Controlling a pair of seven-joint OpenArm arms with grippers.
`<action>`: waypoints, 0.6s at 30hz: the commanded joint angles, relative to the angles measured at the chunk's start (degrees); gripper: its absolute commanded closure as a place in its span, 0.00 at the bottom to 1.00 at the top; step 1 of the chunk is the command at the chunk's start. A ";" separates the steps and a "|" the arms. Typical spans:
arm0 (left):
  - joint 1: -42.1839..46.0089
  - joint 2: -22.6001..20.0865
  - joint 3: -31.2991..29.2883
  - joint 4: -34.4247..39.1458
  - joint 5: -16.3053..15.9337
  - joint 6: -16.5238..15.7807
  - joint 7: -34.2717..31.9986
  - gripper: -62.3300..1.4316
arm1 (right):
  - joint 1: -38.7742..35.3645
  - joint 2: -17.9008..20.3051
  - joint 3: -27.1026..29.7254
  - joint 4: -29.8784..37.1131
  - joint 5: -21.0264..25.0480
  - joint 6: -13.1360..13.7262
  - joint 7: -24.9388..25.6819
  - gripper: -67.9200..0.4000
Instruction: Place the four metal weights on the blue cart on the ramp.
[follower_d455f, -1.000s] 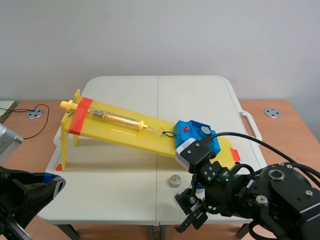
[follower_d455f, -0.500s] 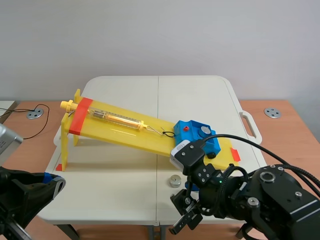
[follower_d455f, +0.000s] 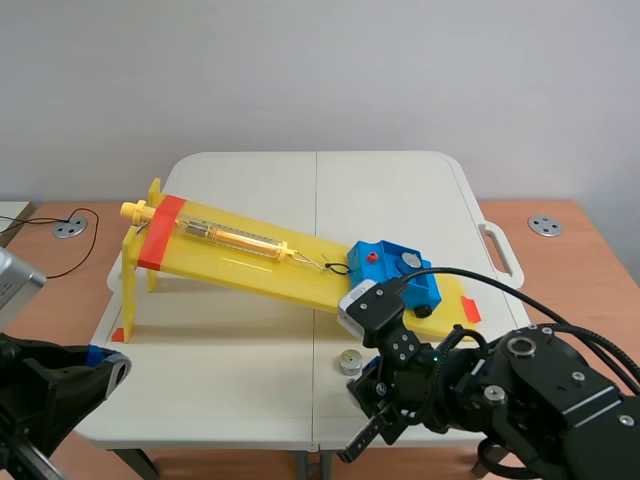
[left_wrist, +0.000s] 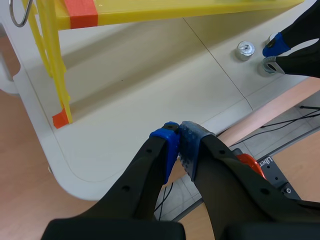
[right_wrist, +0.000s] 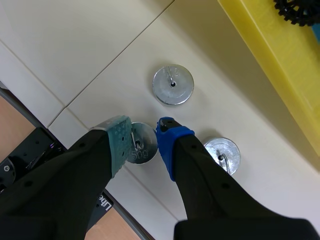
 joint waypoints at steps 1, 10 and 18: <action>-1.29 0.46 -0.85 4.15 -4.39 -1.20 -5.09 0.93 | 4.46 0.00 0.00 3.61 0.61 -2.05 4.74 0.83; -1.29 0.46 -0.85 4.15 -4.39 -1.20 -5.09 0.93 | 4.44 0.17 0.04 3.56 0.61 -3.56 2.32 0.99; -1.29 0.46 -0.85 4.15 -4.39 -1.20 -5.09 0.93 | 3.21 2.25 1.03 9.57 7.39 -3.48 -1.07 0.98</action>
